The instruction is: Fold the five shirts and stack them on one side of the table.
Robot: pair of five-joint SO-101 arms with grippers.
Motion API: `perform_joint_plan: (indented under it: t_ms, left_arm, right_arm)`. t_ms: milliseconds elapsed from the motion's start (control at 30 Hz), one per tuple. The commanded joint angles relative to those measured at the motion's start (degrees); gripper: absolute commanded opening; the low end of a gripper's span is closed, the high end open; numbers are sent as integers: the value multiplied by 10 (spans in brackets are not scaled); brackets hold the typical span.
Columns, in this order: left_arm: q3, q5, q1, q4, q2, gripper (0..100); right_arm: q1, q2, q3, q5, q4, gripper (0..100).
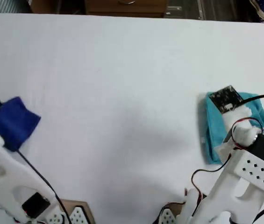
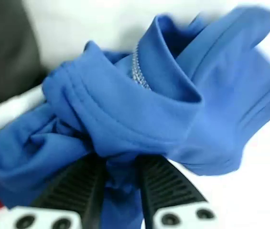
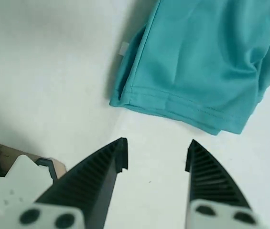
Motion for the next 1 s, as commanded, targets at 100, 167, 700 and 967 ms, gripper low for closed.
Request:
perform_joint_plan:
  t_ms: [100, 167, 700, 967]
  left_arm:
    - [7, 40, 229, 12, -74, 20]
    - [27, 56, 319, 12, -111, 20]
    - [124, 62, 600, 11, -324, 76]
    - [170, 58, 544, 11, -329, 286]
  right_arm:
    - [8, -12, 99, -4, -78, 202]
    - [8, -12, 115, -4, -97, 202]
    - [5, -16, 117, -101, -134, 204]
    - [-36, -16, 117, -103, -133, 204]
